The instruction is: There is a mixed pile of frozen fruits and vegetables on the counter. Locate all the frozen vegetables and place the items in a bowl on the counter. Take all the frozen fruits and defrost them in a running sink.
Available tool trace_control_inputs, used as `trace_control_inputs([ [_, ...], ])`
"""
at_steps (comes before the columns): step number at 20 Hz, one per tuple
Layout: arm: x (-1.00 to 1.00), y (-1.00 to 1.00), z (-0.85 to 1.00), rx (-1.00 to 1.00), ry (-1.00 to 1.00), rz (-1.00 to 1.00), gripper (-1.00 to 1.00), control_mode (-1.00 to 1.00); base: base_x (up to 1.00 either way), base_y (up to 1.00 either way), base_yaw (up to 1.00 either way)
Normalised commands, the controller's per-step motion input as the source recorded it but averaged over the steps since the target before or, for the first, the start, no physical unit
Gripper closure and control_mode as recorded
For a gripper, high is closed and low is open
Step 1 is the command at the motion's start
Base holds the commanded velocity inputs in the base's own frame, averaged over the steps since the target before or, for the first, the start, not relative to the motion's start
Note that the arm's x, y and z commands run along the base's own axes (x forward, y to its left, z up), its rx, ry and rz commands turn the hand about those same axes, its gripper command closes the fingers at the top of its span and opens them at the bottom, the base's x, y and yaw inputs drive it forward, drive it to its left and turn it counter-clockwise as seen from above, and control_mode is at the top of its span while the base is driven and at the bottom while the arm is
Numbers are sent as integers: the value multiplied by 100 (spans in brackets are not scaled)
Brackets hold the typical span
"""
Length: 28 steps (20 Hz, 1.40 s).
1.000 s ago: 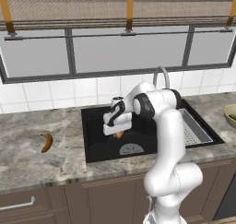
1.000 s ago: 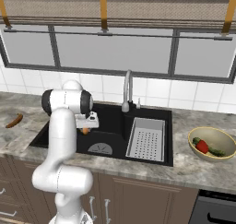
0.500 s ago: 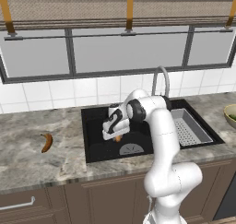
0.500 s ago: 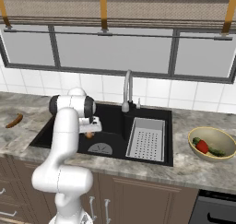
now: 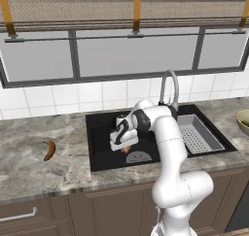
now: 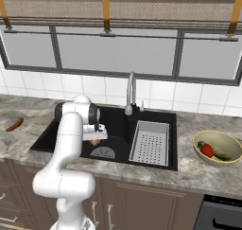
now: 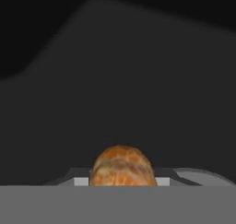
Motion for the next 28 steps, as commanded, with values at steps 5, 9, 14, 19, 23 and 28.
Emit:
trace_control_inputs([
  [5,0,0,0,0,0,0,-100,-100,0,0,0],
  [9,0,0,0,-1,1,0,-100,-100,0,0,0],
  [14,-5,10,26,-9,3,-1,-100,-100,0,0,0],
  [19,-29,25,99,0,2,-2,-100,-100,0,0,0],
  [23,-44,19,100,10,1,-6,-100,-100,0,0,0],
  [28,-41,17,100,11,1,-3,-100,-100,0,0,0],
])
